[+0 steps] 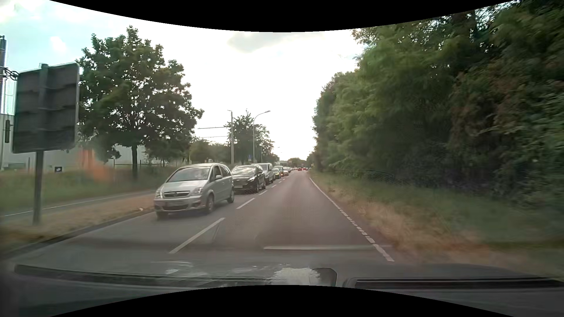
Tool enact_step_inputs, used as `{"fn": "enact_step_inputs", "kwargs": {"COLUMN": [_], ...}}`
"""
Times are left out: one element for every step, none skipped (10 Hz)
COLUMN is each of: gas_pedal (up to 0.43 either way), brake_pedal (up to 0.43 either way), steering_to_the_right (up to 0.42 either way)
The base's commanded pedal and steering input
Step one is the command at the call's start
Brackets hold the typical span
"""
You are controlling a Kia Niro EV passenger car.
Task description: Follow the waypoints while adhering to traffic rules and regulations
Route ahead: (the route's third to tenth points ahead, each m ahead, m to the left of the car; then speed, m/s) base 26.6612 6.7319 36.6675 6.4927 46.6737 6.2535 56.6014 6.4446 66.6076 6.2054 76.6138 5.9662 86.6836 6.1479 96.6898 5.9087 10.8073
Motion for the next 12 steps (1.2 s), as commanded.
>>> {"fn": "enact_step_inputs", "kwargs": {"gas_pedal": [0.13,0.13,0.13,0.13,0.13,0.13,0.13,0.13,0.13,0.13,0.118,0.118], "brake_pedal": [0.0,0.0,0.0,0.0,0.0,0.0,0.0,0.0,0.0,0.0,0.0,0.0], "steering_to_the_right": [0.0,0.0,0.0,-0.001,0.0,-0.001,-0.001,-0.001,-0.001,0.0,-0.001,-0.001]}}
